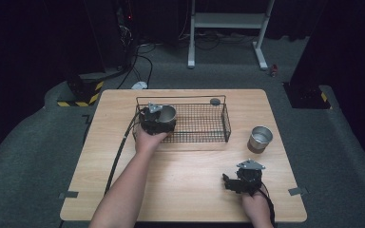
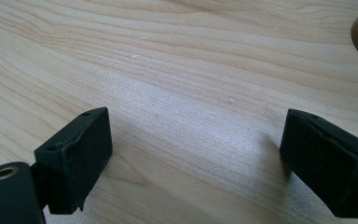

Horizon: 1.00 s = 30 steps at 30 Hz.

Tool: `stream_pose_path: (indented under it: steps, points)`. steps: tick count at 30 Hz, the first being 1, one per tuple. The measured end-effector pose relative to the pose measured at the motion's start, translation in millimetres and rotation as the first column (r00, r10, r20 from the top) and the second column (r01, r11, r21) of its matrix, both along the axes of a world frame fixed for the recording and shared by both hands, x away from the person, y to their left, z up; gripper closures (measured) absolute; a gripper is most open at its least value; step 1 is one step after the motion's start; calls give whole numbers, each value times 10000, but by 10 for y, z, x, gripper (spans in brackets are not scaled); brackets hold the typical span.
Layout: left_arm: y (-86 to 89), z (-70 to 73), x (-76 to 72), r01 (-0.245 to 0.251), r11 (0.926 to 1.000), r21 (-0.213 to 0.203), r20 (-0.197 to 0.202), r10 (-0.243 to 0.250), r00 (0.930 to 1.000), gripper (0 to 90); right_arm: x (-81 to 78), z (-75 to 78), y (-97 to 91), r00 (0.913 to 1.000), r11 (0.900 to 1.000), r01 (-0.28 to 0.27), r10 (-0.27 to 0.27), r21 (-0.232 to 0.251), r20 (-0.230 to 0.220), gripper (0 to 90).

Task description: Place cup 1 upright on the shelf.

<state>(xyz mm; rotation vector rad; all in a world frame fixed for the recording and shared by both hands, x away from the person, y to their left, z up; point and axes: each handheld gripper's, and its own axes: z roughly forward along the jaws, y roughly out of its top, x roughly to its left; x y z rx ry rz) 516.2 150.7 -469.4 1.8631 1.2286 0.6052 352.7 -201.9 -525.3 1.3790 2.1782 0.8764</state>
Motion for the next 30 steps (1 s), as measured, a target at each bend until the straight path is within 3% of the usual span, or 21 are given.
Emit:
stream_pose_path:
  steps: [7, 17, 20, 27, 30]
  points:
    - [18, 27, -10, -44, 10000, 48, -136, 45, 9999, 1, 0, 0, 0, 10000, 10000, 0, 0, 1, 0, 90]
    - [66, 79, -109, -82, 9999, -141, -195, 79, 9998, 0, 0, 2, 2, 10000, 10000, -29, 29, 3, -37, 90]
    - [110, 89, -157, -70, 9993, -363, -194, 63, 9998, 0, 0, 2, 3, 10000, 10000, -29, 29, 3, -36, 90]
    - [148, 151, -296, -29, 10000, 51, 41, 28, 10000, 1, 0, 3, 5, 10000, 10000, -9, 10, 23, -58, 90]
    - [173, 179, -347, 12, 10000, -78, -36, -12, 10000, 4, 0, 3, 6, 10000, 10000, -20, 20, 22, -55, 90]
